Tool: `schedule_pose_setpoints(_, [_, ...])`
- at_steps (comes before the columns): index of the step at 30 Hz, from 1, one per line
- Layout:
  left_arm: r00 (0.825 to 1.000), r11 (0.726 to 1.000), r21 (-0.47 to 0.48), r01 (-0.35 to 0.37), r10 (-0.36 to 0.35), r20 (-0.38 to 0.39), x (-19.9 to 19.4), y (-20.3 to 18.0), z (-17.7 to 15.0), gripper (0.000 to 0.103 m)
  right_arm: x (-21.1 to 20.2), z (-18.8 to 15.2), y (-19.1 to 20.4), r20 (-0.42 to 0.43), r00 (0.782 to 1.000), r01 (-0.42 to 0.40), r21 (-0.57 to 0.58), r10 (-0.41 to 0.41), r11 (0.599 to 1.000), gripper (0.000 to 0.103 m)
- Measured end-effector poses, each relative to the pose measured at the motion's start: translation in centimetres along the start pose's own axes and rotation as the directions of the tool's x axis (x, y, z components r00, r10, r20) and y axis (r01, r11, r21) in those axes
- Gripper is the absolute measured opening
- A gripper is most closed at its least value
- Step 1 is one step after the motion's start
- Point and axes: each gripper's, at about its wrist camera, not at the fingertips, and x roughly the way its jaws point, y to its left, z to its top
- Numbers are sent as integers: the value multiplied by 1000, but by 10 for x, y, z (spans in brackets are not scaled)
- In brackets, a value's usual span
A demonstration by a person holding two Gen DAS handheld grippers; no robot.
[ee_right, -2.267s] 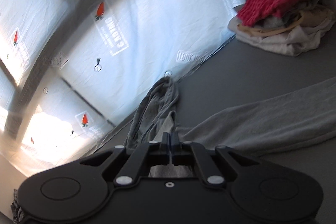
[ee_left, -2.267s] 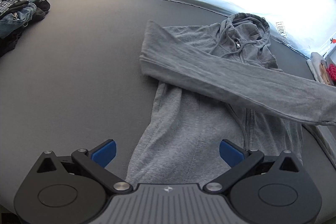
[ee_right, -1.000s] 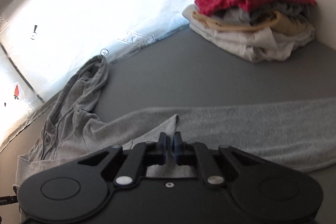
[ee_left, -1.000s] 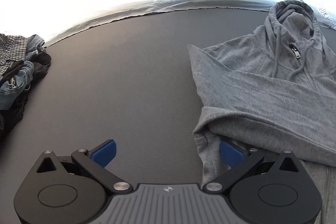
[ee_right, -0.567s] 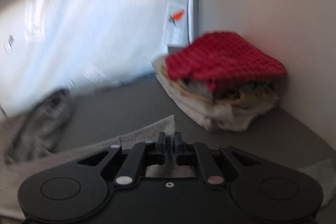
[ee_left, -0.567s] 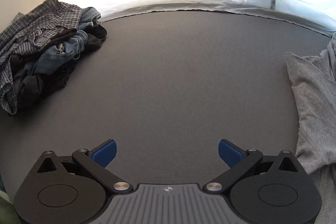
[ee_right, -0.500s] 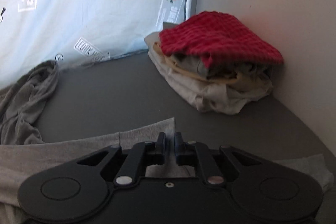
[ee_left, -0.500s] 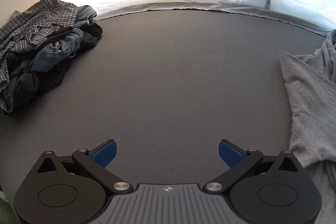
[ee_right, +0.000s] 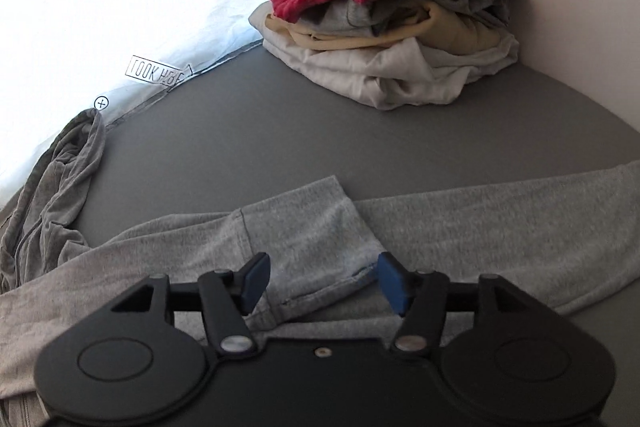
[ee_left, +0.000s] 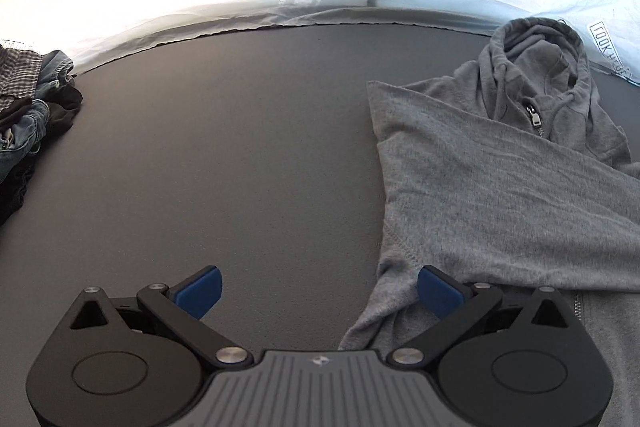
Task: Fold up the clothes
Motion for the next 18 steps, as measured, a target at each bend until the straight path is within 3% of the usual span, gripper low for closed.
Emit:
schedule_pose_setpoints(3, [999, 1000, 29, -8, 9, -44, 5, -5, -5, 103, 6, -6, -5, -7, 1000, 15, 25, -14, 1000, 65])
schedule_pose_setpoints(5, [997, 998, 60, -22, 26, -74, 10, -9, -12, 103, 7, -7, -6, 3, 1000, 14, 29, -14, 999, 73])
schedule_pose_setpoints(9, [998, 996, 78, -36, 40, -54, 7, -13, -19, 103, 10, -5, -3, 4, 1000, 26, 11, -27, 1000, 80])
schedule_pose_setpoints(11, [998, 995, 87, -38, 43, -55, 7, -14, -19, 103, 11, -4, -2, 9, 1000, 17, -3, -17, 1000, 67])
schedule_pose_setpoints(13, [997, 997, 76, -32, 37, -70, 8, -13, -18, 103, 10, -3, -4, 8, 1000, -14, 22, 13, 1000, 28])
schedule_pose_setpoints(14, [996, 998, 60, -28, 33, -82, 9, -12, -17, 103, 9, -2, -7, 5, 999, -33, 48, 33, 998, 19])
schedule_pose_setpoints(16, [995, 1000, 26, -16, 18, -103, 10, -8, -16, 103, 8, -1, -18, 11, 995, -103, 151, 103, 983, 9])
schedule_pose_setpoints(18, [993, 1000, -10, -3, 2, -122, 11, -3, -15, 103, 7, -6, -34, 40, 981, -193, 316, 191, 929, 9])
